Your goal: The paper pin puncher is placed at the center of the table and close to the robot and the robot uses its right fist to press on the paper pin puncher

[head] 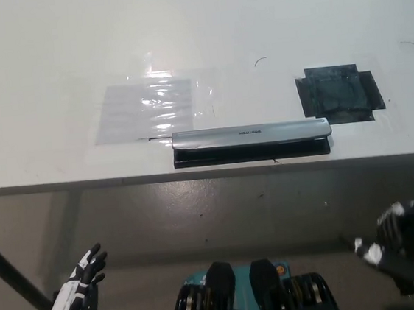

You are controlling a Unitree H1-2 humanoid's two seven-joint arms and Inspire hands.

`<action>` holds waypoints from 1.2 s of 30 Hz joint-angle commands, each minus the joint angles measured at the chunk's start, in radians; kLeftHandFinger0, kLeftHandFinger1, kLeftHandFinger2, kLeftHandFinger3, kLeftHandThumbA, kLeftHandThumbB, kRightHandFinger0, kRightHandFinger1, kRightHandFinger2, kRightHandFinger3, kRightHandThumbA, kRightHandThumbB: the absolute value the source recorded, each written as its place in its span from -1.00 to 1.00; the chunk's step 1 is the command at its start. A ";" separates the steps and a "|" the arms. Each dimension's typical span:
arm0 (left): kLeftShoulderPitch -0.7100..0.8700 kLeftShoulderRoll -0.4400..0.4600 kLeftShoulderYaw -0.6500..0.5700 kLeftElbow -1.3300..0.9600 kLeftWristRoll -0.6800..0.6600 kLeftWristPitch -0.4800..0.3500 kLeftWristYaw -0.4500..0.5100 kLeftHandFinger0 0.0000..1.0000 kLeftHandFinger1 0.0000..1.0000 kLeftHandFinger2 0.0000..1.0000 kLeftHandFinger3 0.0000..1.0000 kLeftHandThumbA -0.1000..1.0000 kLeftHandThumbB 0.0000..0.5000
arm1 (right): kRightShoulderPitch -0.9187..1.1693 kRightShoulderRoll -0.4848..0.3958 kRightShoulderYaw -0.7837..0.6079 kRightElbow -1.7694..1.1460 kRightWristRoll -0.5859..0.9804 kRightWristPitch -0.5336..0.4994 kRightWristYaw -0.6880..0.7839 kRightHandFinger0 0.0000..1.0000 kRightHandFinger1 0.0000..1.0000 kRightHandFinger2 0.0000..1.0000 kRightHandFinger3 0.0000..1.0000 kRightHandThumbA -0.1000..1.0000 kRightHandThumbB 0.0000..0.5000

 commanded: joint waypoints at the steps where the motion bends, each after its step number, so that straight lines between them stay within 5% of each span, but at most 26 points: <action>1: -0.011 0.017 -0.002 -0.013 -0.008 -0.060 -0.023 1.00 1.00 1.00 1.00 1.00 -0.15 | -0.159 0.024 0.018 -0.204 0.070 0.208 -0.011 -1.00 -1.00 -1.00 -1.00 1.00 -0.14; 2: -0.011 0.016 -0.002 -0.014 -0.008 -0.059 -0.023 1.00 1.00 1.00 1.00 1.00 -0.16 | -0.174 0.028 0.019 -0.212 0.078 0.222 -0.012 -0.87 -0.87 -0.80 -0.82 1.00 -0.06; 3: -0.011 0.015 -0.002 -0.015 -0.011 -0.060 -0.025 1.00 1.00 1.00 1.00 1.00 -0.18 | -0.216 0.037 0.019 -0.225 0.064 0.249 -0.022 -0.99 -0.99 -0.99 -0.99 1.00 -0.08; 13: -0.011 0.016 0.002 -0.020 -0.001 -0.055 -0.024 1.00 1.00 1.00 1.00 1.00 -0.07 | -0.591 0.124 0.029 -0.082 0.071 0.374 -0.037 -1.00 -1.00 -1.00 -1.00 1.00 -0.28; 20: -0.005 0.006 0.004 -0.015 -0.003 -0.067 -0.016 1.00 1.00 1.00 1.00 1.00 -0.12 | -0.720 0.160 0.021 0.143 0.044 0.326 -0.033 -1.00 -1.00 -0.94 -0.94 1.00 -0.15; 28: 0.003 0.005 0.002 -0.029 0.000 -0.053 -0.020 1.00 1.00 1.00 1.00 1.00 -0.17 | -0.841 0.206 -0.003 0.518 0.025 0.219 -0.068 -1.00 -1.00 -0.62 -0.82 1.00 -0.13; 31: 0.003 0.007 0.002 -0.025 0.003 -0.059 -0.019 1.00 1.00 1.00 1.00 1.00 -0.14 | -0.861 0.225 -0.018 0.602 0.034 0.191 -0.083 -1.00 -1.00 -0.60 -0.82 1.00 -0.16; 32: 0.002 0.006 0.002 -0.025 0.003 -0.060 -0.019 1.00 1.00 1.00 1.00 1.00 -0.14 | -0.870 0.228 -0.025 0.635 0.041 0.187 -0.082 -1.00 -1.00 -0.58 -0.85 1.00 -0.35; 34: 0.003 0.008 0.001 -0.030 -0.001 -0.054 -0.023 1.00 1.00 1.00 1.00 1.00 -0.15 | -0.876 0.233 -0.031 0.699 0.029 0.166 -0.094 -1.00 -0.99 -0.50 -0.76 1.00 -0.08; 36: 0.001 0.009 -0.001 -0.031 0.001 -0.054 -0.025 1.00 1.00 1.00 1.00 1.00 -0.14 | -0.879 0.233 -0.034 0.750 0.025 0.140 -0.096 -1.00 -0.94 -0.40 -0.62 1.00 -0.26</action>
